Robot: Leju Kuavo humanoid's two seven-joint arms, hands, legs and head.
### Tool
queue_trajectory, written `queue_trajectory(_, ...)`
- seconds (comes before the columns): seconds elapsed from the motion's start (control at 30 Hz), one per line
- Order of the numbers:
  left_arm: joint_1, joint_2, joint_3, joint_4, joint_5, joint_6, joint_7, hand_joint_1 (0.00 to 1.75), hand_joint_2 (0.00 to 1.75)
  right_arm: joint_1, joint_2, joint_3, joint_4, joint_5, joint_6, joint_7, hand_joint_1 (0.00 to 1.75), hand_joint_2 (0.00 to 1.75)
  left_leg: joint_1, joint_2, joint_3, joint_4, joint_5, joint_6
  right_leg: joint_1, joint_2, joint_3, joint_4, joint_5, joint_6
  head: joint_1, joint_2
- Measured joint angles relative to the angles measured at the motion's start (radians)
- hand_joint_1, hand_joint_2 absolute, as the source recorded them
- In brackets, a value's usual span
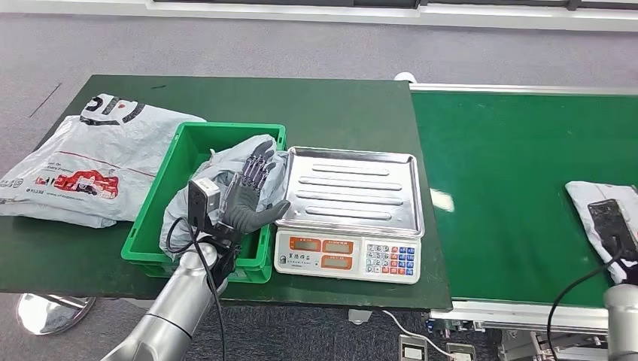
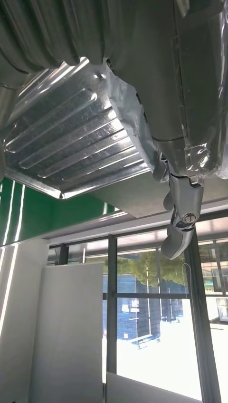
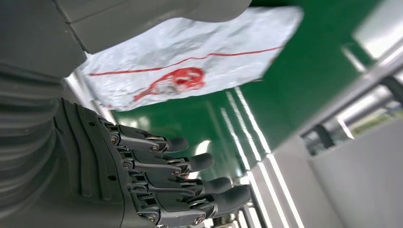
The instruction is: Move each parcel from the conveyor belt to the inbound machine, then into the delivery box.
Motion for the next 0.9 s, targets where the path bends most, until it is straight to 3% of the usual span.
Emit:
queue_trajectory(0.17, -0.002, -0.017, 0.0, 0.009, 0.002, 0.0, 0.0, 0.0, 1.75, -0.019, -0.043, -0.013, 0.157, 0.05, 0.047, 0.047, 0.0, 1.75, 0.0, -0.001, 0.0, 0.0, 0.0, 0.0, 0.0, -0.001, 0.0, 0.0, 0.0, 0.0, 0.0, 0.0)
queue_trajectory(0.37, -0.028, -0.026, 0.0, 0.031, 0.012, -0.001, 0.0, 0.0, 1.75, -0.039, -0.065, 0.014, 0.274, 0.192, 0.282, 0.271, 0.0, 1.75, 0.0, 0.0, 0.0, 0.0, 0.0, 0.001, 0.0, 0.0, 0.0, 0.0, 0.0, 0.0, 0.0, 0.0)
queue_trajectory(0.5, -0.03, -0.025, 0.0, 0.032, 0.005, 0.0, 0.0, 0.0, 1.75, -0.032, -0.068, 0.039, 0.3, 0.248, 0.384, 0.367, 0.0, 1.75, 0.0, 0.0, 0.0, 0.0, 0.0, 0.001, 0.0, 0.0, 0.0, 0.0, 0.0, 0.0, 0.0, 0.0)
queue_trajectory(0.9, -0.041, -0.019, 0.0, 0.055, 0.003, -0.005, 0.0, 0.0, 1.75, -0.048, -0.069, 0.086, 0.337, 0.297, 0.501, 0.407, 0.0, 1.75, 0.0, 0.0, -0.001, 0.0, 0.0, 0.001, 0.0, -0.001, 0.001, 0.0, -0.001, 0.001, 0.0, 0.0)
